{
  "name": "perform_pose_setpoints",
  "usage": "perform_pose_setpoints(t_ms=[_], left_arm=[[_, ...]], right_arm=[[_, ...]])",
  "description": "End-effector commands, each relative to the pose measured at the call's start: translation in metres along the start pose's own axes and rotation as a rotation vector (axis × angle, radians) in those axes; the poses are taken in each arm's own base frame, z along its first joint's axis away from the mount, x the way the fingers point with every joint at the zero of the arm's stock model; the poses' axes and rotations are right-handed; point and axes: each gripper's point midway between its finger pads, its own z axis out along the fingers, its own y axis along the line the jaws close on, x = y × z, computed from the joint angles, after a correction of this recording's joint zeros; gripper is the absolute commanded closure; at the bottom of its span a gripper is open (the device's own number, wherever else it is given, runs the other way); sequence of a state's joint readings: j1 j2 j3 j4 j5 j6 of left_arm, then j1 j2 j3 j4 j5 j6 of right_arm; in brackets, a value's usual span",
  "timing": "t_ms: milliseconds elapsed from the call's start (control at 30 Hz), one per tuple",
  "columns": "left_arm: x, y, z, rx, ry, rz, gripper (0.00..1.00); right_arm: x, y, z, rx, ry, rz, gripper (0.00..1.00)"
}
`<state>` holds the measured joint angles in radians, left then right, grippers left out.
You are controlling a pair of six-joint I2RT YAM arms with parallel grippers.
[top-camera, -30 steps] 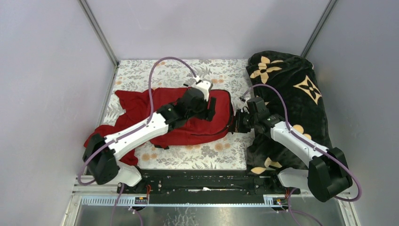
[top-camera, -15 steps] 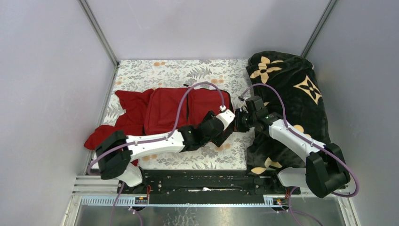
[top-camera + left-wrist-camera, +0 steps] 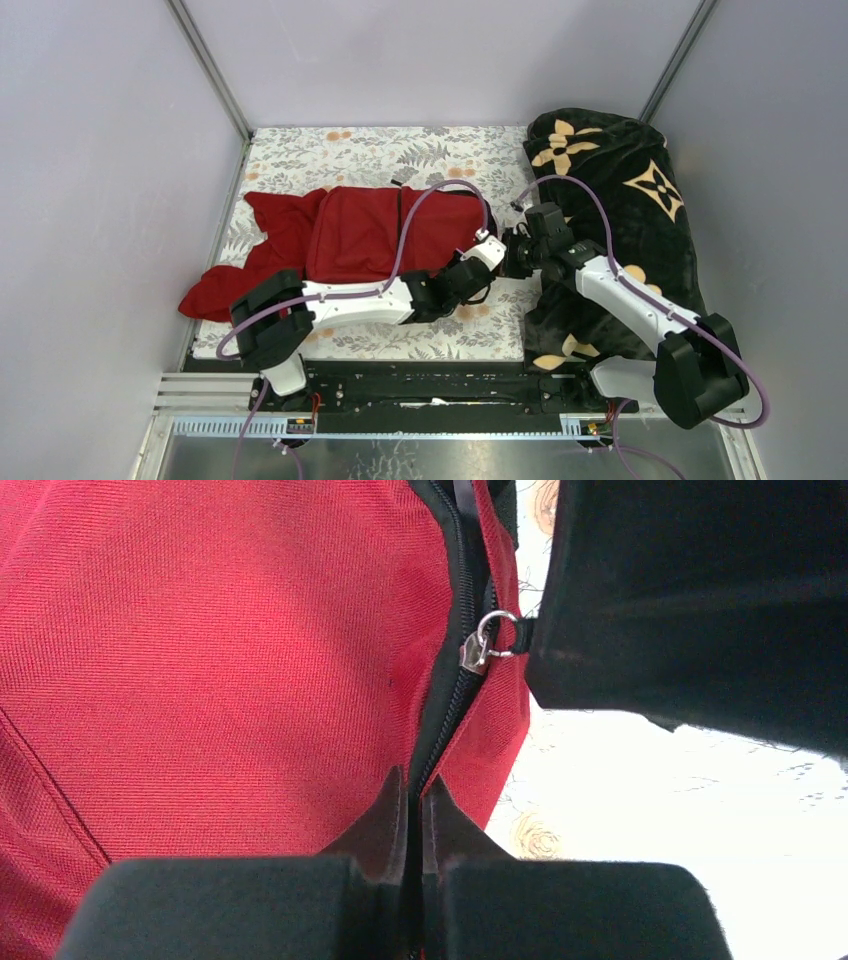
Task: Pack the student bag
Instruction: Zip the student bag at the center of the board.
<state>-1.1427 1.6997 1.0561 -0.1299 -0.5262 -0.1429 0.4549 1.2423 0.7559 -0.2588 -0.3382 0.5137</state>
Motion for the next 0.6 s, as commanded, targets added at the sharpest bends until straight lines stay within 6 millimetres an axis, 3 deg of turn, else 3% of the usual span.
perform_pose_setpoints(t_ms=[0, 233, 567], left_arm=[[-0.011, -0.003, -0.012, 0.041, -0.051, -0.122, 1.0], [0.016, 0.001, -0.032, 0.08, -0.008, -0.197, 1.0], [0.05, 0.017, -0.074, 0.117, 0.031, -0.262, 1.0]], right_arm=[[-0.03, 0.005, -0.014, 0.004, -0.089, 0.011, 1.0], [-0.069, -0.025, -0.02, 0.05, -0.161, 0.092, 1.0], [-0.121, -0.041, -0.006, 0.098, -0.23, 0.123, 1.0]])
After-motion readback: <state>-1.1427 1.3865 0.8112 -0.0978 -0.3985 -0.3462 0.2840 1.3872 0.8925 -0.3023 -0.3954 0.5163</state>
